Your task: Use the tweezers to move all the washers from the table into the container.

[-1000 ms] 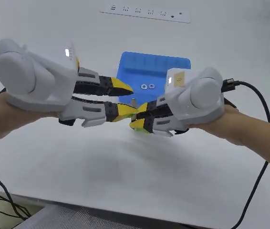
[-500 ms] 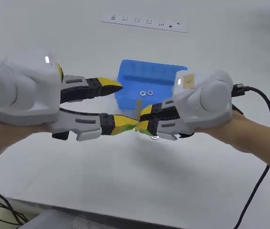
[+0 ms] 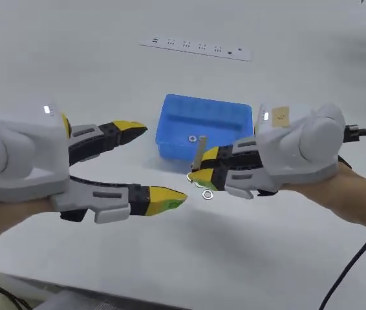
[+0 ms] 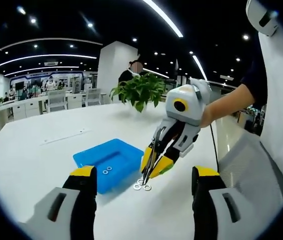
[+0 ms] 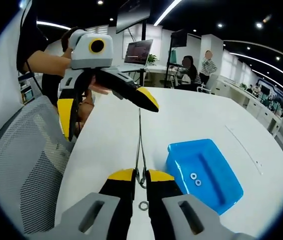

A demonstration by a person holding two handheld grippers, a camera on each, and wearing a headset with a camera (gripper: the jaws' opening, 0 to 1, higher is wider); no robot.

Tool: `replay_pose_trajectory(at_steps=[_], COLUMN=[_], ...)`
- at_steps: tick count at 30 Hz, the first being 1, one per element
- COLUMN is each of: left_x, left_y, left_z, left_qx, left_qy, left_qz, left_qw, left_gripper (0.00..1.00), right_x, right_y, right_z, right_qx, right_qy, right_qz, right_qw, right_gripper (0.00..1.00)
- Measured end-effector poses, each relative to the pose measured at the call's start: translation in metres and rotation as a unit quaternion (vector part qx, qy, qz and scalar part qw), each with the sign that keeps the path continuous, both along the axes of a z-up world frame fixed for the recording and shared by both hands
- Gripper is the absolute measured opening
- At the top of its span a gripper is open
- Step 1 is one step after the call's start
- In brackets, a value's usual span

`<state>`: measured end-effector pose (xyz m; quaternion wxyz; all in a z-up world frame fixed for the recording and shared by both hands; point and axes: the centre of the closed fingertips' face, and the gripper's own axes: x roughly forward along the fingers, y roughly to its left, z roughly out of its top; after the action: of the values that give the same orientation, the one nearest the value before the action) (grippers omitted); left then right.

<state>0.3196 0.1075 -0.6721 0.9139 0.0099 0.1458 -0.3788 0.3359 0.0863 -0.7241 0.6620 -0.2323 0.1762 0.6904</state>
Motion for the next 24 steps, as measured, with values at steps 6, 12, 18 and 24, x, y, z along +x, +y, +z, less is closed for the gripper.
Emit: replay_pose_trajectory(at_steps=[6,12,18,24], left_x=[0.000,-0.003,-0.003,-0.002], left_y=[0.009,0.013,0.012,0.014], left_z=[-0.012,-0.011,-0.013,-0.015], left_qx=[0.013,-0.014,-0.023,-0.025], left_qy=[0.015,0.020,0.024,0.026], left_qz=[0.021,0.033,0.033,0.038], left_qw=[0.9996,0.9992,0.9989,0.9986], left_gripper=[0.97,1.00,1.00,1.00], right_x=[0.008,0.027,0.061,0.091], right_y=[-0.005,-0.008,-0.005,-0.004], right_z=[0.009,0.031,0.045,0.027], right_qx=[0.005,0.026,0.039,0.027], right_qy=[-0.004,-0.010,-0.026,-0.036], right_qz=[-0.016,-0.036,-0.059,-0.083], right_qw=[0.9998,0.9989,0.9971,0.9955], right_gripper=[0.09,0.09,0.10,0.10])
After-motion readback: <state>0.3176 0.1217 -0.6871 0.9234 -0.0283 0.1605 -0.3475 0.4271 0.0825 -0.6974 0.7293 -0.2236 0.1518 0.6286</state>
